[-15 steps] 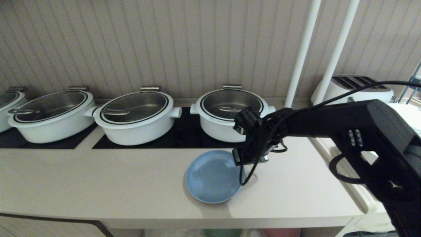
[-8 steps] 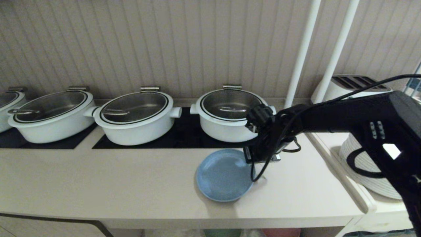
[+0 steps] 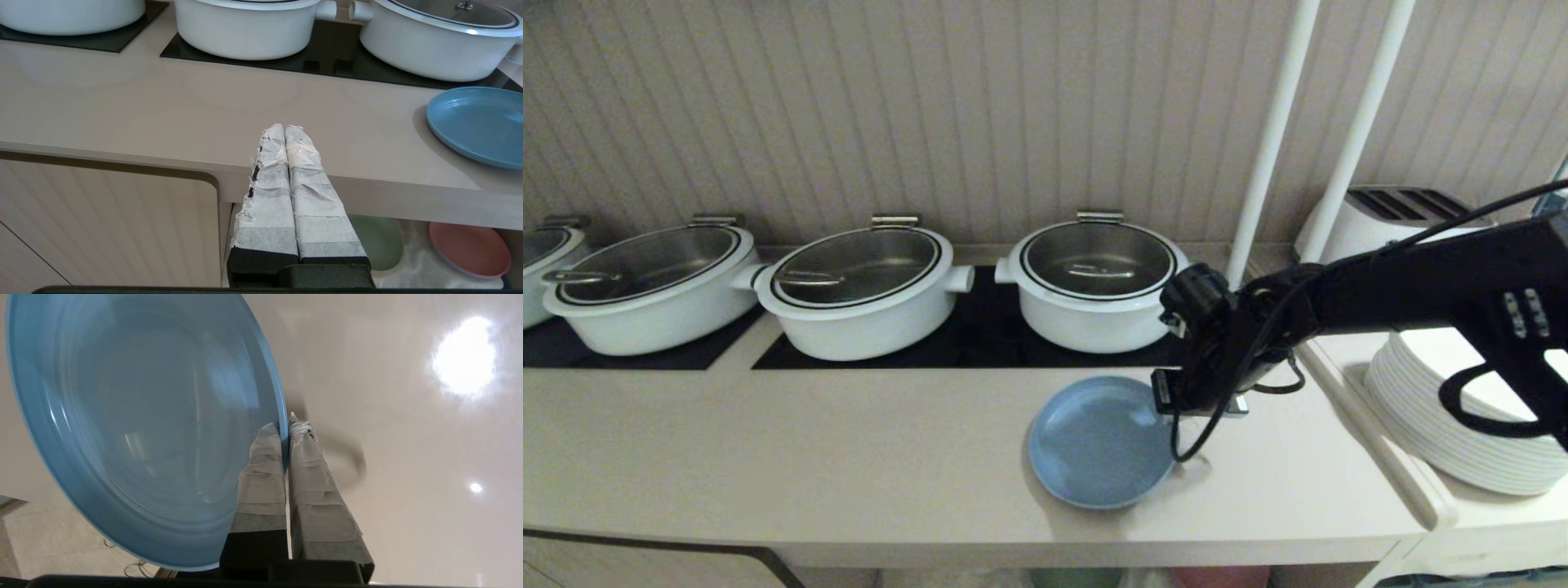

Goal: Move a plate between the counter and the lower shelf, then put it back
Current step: Pick up the plate

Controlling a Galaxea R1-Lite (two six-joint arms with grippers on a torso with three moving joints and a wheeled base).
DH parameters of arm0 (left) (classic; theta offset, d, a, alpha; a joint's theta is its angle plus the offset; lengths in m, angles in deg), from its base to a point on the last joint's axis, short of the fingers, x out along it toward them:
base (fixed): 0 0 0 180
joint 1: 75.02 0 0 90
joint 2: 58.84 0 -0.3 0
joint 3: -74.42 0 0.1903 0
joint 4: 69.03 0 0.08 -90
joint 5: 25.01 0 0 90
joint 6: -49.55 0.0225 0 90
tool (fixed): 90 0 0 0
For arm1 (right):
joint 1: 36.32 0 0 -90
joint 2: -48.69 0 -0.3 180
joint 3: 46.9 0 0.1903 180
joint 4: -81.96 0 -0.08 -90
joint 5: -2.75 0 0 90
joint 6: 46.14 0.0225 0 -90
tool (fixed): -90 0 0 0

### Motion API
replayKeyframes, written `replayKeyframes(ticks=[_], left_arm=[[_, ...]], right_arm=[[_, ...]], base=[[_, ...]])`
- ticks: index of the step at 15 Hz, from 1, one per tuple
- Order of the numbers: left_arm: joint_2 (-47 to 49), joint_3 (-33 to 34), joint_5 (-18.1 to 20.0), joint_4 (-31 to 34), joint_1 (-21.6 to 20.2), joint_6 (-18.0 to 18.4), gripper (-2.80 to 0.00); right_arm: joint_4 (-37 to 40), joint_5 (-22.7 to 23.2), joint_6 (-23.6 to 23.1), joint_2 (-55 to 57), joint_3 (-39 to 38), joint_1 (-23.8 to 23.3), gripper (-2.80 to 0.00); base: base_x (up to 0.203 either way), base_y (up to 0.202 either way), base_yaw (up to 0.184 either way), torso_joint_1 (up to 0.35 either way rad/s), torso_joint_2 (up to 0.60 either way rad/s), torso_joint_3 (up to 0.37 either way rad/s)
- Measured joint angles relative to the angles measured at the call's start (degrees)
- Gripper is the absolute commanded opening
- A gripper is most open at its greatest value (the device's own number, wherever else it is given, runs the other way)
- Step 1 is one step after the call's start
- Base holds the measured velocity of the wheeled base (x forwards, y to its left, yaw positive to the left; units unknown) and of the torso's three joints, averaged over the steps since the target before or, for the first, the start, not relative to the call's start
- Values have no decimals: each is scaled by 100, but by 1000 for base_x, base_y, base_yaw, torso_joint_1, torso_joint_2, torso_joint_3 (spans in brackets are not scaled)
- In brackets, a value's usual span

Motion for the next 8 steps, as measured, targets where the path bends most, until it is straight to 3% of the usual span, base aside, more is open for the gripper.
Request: replayKeyframes(ticks=[8], left_arm=[[0, -2, 0, 2, 0, 1, -280]], right_arm=[[-830, 169, 125, -818, -1392, -287, -280]], base=[[0, 0, 0, 0, 0, 0]])
